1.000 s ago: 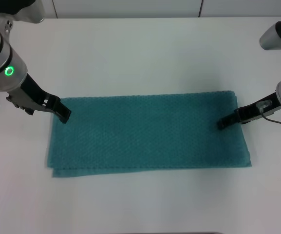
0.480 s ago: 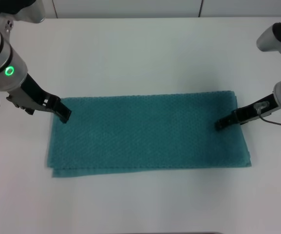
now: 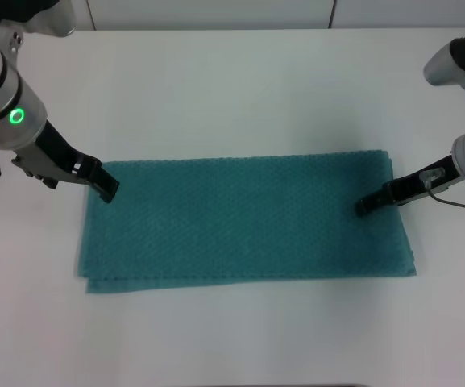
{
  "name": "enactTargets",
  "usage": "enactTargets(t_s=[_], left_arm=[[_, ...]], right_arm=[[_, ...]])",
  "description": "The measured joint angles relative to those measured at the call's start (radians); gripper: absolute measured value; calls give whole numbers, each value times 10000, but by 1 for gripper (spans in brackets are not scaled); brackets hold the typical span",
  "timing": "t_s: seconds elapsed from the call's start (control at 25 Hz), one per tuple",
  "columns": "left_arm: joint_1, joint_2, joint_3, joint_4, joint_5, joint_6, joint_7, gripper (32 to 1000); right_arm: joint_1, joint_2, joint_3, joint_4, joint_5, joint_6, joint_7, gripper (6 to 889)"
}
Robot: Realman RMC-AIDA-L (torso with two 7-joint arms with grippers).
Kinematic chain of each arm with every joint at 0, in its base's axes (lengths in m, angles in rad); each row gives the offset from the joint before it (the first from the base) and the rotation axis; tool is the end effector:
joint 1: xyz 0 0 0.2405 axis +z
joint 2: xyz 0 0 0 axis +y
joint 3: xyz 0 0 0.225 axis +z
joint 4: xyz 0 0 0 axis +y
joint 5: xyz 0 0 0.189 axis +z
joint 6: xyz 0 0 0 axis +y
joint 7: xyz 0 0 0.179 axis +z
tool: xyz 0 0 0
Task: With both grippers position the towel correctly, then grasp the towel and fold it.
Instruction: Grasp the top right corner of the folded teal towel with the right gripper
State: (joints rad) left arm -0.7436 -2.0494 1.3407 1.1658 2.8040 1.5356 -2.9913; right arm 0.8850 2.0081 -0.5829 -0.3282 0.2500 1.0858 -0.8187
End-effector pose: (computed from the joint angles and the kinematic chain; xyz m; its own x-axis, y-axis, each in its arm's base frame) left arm -0.2042 0.3556 0.0017 0.4052 0.9118 -0.0661 0.6789 -0.3486 -0.6462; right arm 0.2859 0.3512 -0.0479 0.3943 -0.9189 -0.0086 -0.8405 -0.3568 -0.4077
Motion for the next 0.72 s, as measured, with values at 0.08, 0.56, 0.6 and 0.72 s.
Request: enactTargets(t_s=[0.08,0.56,0.6,0.72], left_arm=[[-11,0,0,0,0,-1,0,919],[-19,0,0,0,0,0,0,919],[-19,0,0,0,1,0,0,918],[-19,0,0,0,1,0,0,918]], right_arm=[[1,0,0,0,0,0,-5,748],[1,-1,1,15,0,2,-5,694],[0,-1,0,16,0,2,-5,690],[0,-1,-29,15,0,2,-5,568]])
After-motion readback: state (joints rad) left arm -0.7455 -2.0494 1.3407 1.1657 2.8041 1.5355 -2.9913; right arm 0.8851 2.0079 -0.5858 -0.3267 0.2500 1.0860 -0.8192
